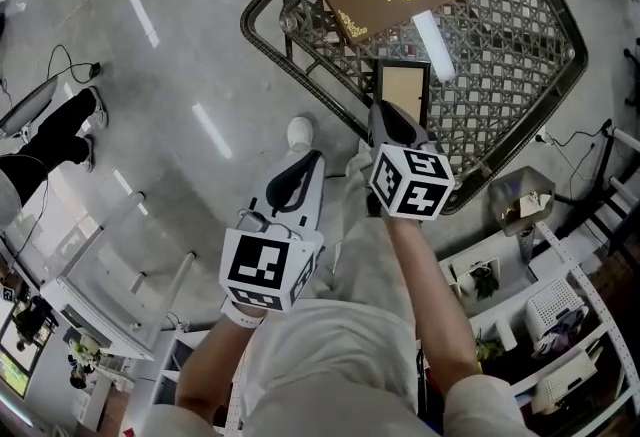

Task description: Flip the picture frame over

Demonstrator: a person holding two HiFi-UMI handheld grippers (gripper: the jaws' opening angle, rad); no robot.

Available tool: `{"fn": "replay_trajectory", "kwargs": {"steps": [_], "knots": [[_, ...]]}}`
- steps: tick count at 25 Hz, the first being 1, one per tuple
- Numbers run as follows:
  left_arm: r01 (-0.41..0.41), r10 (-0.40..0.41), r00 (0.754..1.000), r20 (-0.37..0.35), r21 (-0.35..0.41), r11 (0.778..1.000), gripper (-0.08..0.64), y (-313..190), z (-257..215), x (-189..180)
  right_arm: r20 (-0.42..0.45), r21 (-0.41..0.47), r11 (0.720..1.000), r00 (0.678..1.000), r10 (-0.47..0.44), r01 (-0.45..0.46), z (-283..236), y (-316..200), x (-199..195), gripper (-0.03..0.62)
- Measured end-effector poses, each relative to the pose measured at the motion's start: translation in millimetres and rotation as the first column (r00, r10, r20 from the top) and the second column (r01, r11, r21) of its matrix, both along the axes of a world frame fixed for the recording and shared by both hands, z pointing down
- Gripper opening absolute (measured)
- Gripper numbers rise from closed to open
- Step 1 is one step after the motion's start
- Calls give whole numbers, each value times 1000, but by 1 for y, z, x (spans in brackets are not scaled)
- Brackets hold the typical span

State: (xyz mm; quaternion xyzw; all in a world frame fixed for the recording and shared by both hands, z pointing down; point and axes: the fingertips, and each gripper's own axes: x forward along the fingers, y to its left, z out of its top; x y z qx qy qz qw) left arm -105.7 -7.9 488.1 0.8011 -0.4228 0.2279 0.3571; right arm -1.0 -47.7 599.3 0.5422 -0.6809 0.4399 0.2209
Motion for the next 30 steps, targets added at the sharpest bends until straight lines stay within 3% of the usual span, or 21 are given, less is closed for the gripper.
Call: {"fn": "replay_trajectory", "kwargs": {"steps": [8,18,22,27,30], "knots": [[-10,10,1000,4,7,1000,31,-1,-4,10,161,29,1000,987,-5,1,-18,3,-2,54],[-36,36,999,6,10,999,31,-4,-5,30,392,77,997,920,-28,-2,-42,0,2,54],[-46,46,999,9,7,999,31,-6,-4,38,509,76,996,860,-3,-41,-49,-2,7,54],[-54,54,998,13,2,999,31,-6,-2,47,675,54,994,737,36,-98,-57,-5,15,54],[-60,60,998,13,-5,998,31,-6,1,54,731,49,993,681,40,-111,-58,-7,21,54]]}}
